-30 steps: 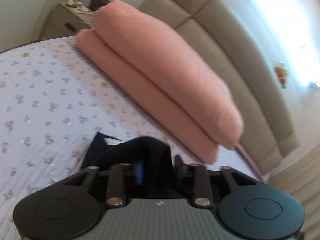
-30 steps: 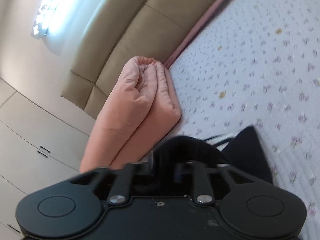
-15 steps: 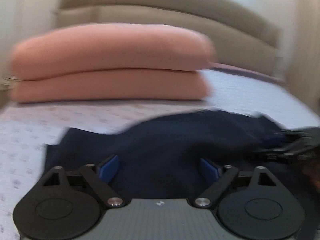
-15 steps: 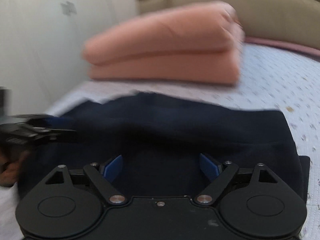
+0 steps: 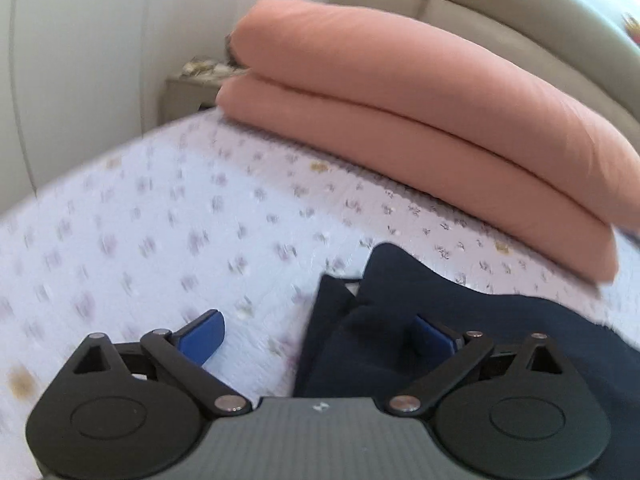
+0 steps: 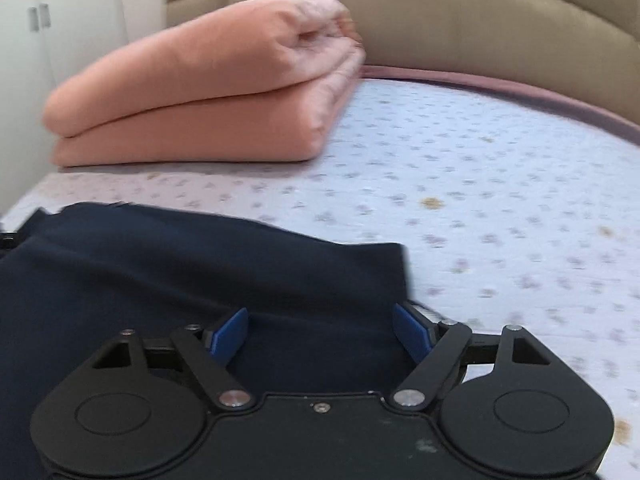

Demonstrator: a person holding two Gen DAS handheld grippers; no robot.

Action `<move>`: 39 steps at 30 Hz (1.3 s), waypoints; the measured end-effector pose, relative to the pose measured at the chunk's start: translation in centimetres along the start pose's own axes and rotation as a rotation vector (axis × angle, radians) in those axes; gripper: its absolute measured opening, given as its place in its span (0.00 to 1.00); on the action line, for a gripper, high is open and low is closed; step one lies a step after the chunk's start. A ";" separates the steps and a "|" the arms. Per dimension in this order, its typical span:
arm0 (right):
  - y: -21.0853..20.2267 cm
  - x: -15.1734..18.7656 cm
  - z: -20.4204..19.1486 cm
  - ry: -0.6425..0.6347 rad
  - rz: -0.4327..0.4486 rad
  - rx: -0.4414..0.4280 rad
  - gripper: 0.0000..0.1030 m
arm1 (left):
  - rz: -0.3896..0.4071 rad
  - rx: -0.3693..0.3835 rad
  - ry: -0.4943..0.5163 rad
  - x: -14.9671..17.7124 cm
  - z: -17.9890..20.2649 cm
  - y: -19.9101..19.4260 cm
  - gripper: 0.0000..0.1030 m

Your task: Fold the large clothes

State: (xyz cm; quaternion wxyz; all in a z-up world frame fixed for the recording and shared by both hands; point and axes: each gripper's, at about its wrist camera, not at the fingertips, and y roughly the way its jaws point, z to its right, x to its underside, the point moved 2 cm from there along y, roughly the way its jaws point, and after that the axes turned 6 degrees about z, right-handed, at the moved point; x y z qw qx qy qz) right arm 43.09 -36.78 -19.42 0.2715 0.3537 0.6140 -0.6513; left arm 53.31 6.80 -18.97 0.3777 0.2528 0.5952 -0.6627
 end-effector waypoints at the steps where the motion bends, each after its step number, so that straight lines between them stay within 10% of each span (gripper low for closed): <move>1: -0.2 -0.2 0.4 0.024 0.010 0.012 1.00 | 0.000 0.031 0.028 -0.3 -0.1 -0.2 0.99; 4: 0.8 -0.5 1.8 0.138 0.001 -0.142 0.99 | -0.065 0.166 0.046 -1.0 -0.2 0.7 0.98; 8: 2.8 -0.6 1.6 0.157 -0.044 -0.194 0.95 | -0.110 0.126 0.041 -1.4 1.3 2.1 0.82; 9: 2.1 -0.8 1.3 0.124 0.001 -0.168 0.70 | -0.061 0.151 0.063 -1.3 1.8 1.5 0.38; 11: 0.5 -1.1 1.1 0.107 0.101 -0.115 0.12 | 0.068 0.158 0.160 -1.0 3.0 -0.3 0.22; 14: -0.6 -1.0 1.9 0.142 0.177 -0.081 0.10 | 0.181 0.116 0.186 -0.4 3.2 -1.1 0.16; 17: 1.2 -0.2 3.5 0.187 0.072 -0.045 0.10 | 0.131 -0.043 0.073 -0.2 1.4 0.0 0.00; 20: 1.1 0.5 4.7 0.254 0.039 -0.057 0.30 | 0.037 -0.039 -0.097 -0.6 -1.4 0.4 0.06; 23: -1.0 -0.5 3.5 0.194 0.081 -0.090 0.79 | -0.035 0.047 -0.127 -1.7 -2.0 -0.7 0.42; 26: -4.6 -1.4 0.9 0.060 0.122 -0.257 0.88 | -0.025 0.078 -0.011 -3.0 -0.7 -3.1 0.88; 31: -9.7 0.1 -6.5 -0.332 0.086 -0.477 0.98 | 0.117 0.374 0.413 -1.9 6.4 -10.5 1.00; 35: -8.9 3.7 -10.6 -0.536 -0.034 -0.550 0.98 | -0.034 0.634 0.728 3.6 12.0 -12.6 1.00; 39: -8.1 6.2 -8.5 -0.535 -0.089 -0.541 1.00 | -0.090 0.647 0.850 9.1 11.4 -12.0 1.00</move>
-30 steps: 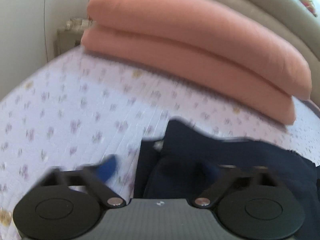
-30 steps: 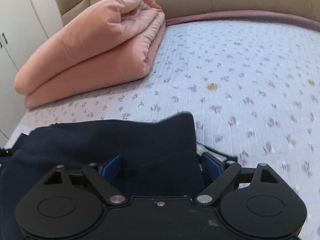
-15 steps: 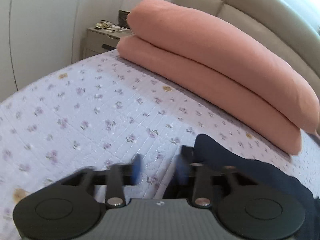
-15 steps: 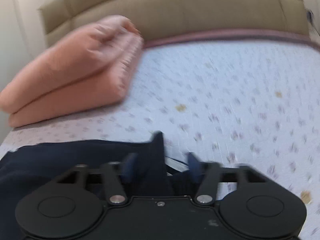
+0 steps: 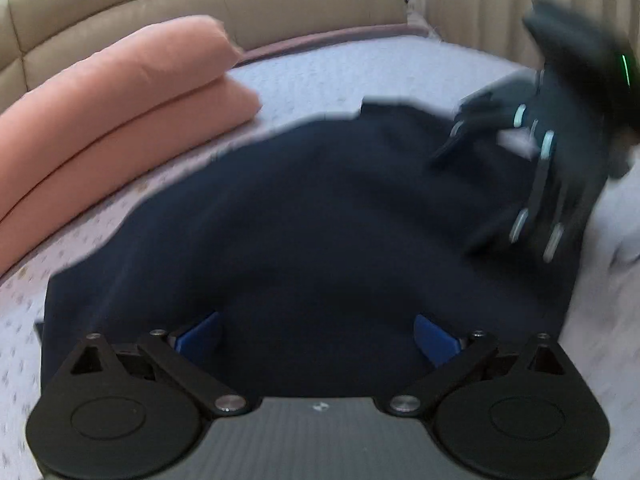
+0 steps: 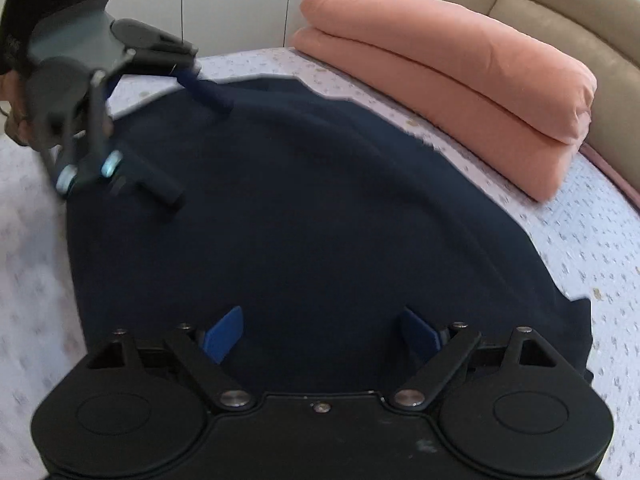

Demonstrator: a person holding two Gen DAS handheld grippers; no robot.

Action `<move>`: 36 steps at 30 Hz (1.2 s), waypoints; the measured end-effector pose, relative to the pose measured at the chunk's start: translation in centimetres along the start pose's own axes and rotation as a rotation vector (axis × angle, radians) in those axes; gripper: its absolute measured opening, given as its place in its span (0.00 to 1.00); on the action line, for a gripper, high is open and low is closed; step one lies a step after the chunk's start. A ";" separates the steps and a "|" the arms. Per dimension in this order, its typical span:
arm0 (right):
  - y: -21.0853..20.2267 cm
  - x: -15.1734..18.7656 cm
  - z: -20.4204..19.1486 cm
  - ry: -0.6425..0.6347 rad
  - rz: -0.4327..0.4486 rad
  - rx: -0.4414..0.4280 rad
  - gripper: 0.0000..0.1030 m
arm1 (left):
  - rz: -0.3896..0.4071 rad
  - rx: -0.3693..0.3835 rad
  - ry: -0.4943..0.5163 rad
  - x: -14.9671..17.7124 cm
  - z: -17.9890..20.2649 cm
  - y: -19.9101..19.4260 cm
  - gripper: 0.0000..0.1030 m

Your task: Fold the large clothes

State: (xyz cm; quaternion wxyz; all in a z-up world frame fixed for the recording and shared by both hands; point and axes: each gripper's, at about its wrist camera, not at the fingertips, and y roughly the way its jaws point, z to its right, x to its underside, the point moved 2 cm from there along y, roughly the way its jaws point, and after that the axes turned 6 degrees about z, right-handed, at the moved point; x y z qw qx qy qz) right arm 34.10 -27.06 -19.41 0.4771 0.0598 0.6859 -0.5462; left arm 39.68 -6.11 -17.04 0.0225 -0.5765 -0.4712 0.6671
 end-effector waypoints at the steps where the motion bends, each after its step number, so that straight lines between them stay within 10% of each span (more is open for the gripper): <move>1: -0.6 0.9 1.3 0.076 -0.009 -0.024 1.00 | 0.010 0.015 -0.059 1.1 -0.9 -0.2 1.00; 3: -1.7 3.1 3.6 0.148 -0.045 -0.035 1.00 | -0.015 0.042 -0.190 3.2 -3.2 -1.0 1.00; 7: -4.4 7.0 3.0 0.002 -0.097 0.079 1.00 | -0.087 -0.035 -0.061 5.0 -2.5 -2.9 1.00; 10: -6.0 5.3 2.3 0.084 -0.090 0.171 0.98 | -0.203 -0.122 -0.110 4.0 -2.6 -2.5 1.00; 14: -6.7 0.8 -2.9 0.008 0.078 0.061 0.99 | -0.252 -0.197 -0.038 2.6 0.4 -3.4 1.00; 20: -0.4 1.3 -7.3 -0.231 -0.070 0.157 1.00 | -0.300 -0.210 -0.171 3.0 -0.6 -2.9 1.00; 25: -3.2 6.1 -1.4 0.190 -0.023 0.167 1.00 | -0.293 -0.188 -0.246 3.9 -1.3 -2.7 1.00; 36: -7.0 10.5 2.6 0.283 -0.161 0.339 1.00 | -0.286 -0.169 -0.323 6.7 -2.6 -4.4 1.00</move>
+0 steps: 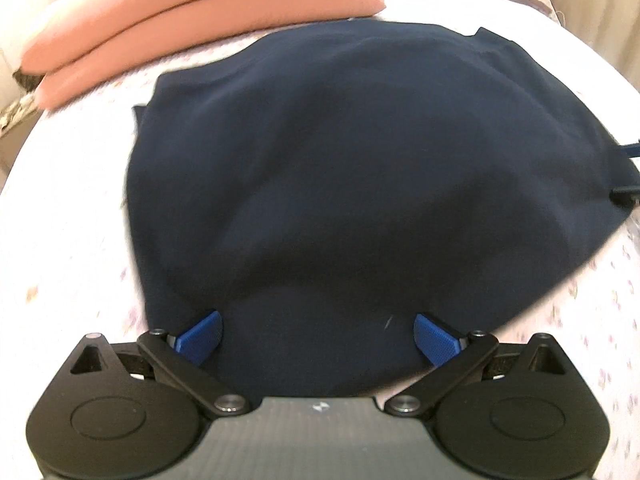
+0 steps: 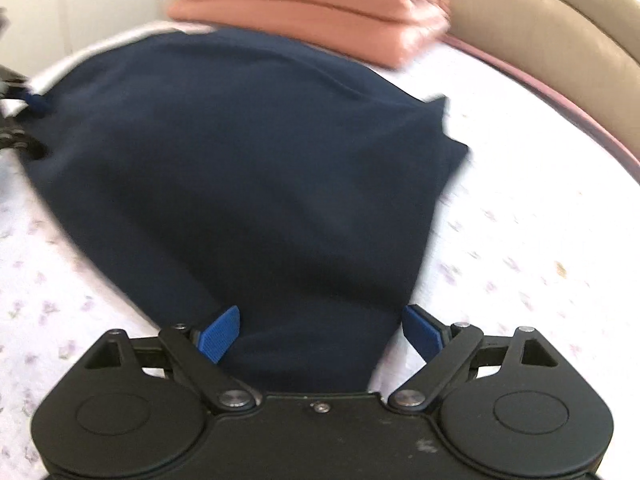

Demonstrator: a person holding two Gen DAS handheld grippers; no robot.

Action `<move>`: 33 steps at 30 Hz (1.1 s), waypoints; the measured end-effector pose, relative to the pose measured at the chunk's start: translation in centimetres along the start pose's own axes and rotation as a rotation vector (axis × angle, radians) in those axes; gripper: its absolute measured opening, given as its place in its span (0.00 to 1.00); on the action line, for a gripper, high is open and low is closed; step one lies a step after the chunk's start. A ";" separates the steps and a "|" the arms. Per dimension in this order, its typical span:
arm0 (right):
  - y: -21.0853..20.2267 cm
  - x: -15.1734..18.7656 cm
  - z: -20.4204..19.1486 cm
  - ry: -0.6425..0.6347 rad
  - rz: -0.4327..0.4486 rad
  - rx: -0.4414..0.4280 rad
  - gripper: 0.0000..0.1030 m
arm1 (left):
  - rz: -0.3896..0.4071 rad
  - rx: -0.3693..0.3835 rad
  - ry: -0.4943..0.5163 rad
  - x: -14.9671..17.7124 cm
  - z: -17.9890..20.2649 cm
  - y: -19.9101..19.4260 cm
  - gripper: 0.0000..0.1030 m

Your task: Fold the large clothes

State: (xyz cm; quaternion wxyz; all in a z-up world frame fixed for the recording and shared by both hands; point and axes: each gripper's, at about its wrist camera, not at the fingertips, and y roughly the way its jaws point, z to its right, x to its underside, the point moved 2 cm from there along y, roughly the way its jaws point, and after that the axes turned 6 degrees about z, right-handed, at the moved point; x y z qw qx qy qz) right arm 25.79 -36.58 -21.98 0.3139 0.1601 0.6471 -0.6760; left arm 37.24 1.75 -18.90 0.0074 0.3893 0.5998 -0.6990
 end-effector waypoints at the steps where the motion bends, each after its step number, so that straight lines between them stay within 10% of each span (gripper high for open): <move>1: 0.0 -0.3 0.4 0.070 -0.045 0.018 1.00 | -0.006 0.014 -0.031 0.7 -0.8 -0.5 1.00; 4: -1.2 -1.6 1.1 0.261 -0.073 0.067 0.99 | -0.001 0.093 -0.096 2.6 -2.8 -2.4 1.00; 10: -4.3 -6.8 -0.5 0.427 0.191 0.042 0.99 | 0.045 0.199 -0.131 1.8 -5.7 -5.5 1.00; 17: 0.3 -13.6 -3.5 0.546 0.280 0.011 0.99 | 0.133 0.232 -0.303 -2.9 -11.7 -3.3 1.00; 26: 11.9 -21.7 -5.4 0.451 0.250 0.131 0.99 | 0.115 0.359 -0.475 -7.5 -15.4 6.5 1.00; 33: 12.8 -19.0 -7.9 0.368 0.228 0.139 1.00 | 0.123 0.441 -0.452 -6.5 -12.9 6.3 0.99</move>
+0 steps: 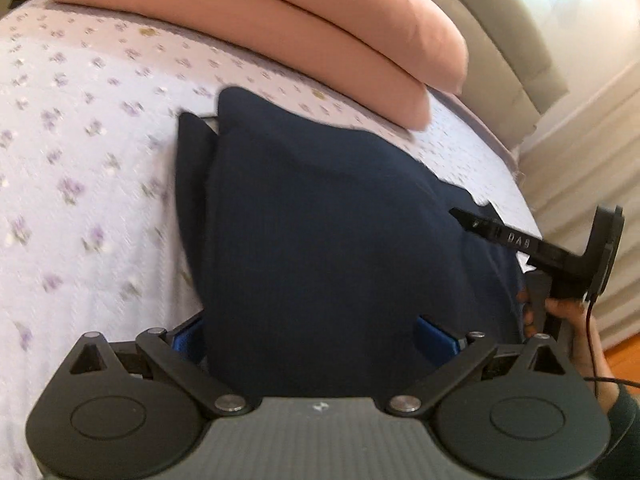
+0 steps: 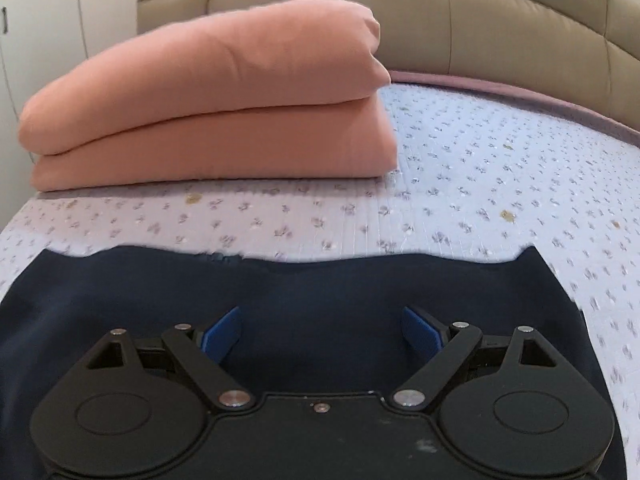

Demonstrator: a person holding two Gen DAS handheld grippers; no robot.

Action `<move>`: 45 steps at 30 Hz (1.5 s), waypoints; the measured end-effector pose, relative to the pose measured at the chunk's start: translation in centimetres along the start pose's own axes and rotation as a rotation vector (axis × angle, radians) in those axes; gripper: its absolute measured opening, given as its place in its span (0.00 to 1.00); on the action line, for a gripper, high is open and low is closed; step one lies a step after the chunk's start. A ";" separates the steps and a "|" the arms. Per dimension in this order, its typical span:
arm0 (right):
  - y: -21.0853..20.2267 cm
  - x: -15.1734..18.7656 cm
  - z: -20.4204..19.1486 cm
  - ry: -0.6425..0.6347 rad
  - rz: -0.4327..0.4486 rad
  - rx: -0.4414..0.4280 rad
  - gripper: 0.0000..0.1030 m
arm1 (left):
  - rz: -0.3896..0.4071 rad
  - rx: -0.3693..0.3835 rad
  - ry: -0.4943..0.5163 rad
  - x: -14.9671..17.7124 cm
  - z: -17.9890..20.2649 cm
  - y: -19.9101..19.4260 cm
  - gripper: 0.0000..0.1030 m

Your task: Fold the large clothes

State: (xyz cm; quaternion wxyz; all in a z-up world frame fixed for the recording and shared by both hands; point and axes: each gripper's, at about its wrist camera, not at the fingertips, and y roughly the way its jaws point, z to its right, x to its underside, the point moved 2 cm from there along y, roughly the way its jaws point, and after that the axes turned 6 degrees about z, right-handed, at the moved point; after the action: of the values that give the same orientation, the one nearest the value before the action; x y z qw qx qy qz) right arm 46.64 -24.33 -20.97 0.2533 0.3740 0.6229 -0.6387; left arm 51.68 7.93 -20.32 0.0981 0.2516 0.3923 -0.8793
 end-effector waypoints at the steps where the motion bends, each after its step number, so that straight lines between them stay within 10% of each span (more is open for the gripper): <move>1: -0.7 1.0 -0.1 -0.001 -0.001 -0.004 1.00 | 0.005 0.000 -0.009 0.3 0.2 -0.1 0.99; 8: -7.0 7.9 -0.8 -0.098 0.129 -0.017 1.00 | 0.005 -0.091 -0.065 0.2 1.8 0.7 0.99; 15: -5.6 7.4 -1.6 -0.107 0.083 0.017 1.00 | -0.007 -0.212 -0.067 -0.7 3.9 3.6 1.00; 24: -7.2 7.4 -2.1 -0.067 0.037 0.055 1.00 | 0.040 -0.085 -0.028 0.4 2.0 2.6 1.00; 33: -13.4 11.1 -3.4 0.085 -0.102 0.149 1.00 | 0.072 0.117 -0.236 0.1 -1.8 0.9 1.00; 38: -13.1 11.1 -1.2 0.209 -0.273 0.073 1.00 | 0.076 0.085 -0.237 0.4 -1.2 0.8 0.99; 45: -15.2 14.2 -3.3 0.034 -0.160 0.104 1.00 | 0.068 -0.001 -0.201 0.9 0.8 1.5 0.97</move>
State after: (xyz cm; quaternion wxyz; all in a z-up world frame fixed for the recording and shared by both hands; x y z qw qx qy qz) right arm 26.74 -17.64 -22.88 0.1710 0.3466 0.6210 -0.6819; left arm 51.17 6.34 -21.29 0.1668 0.1751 0.3723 -0.8960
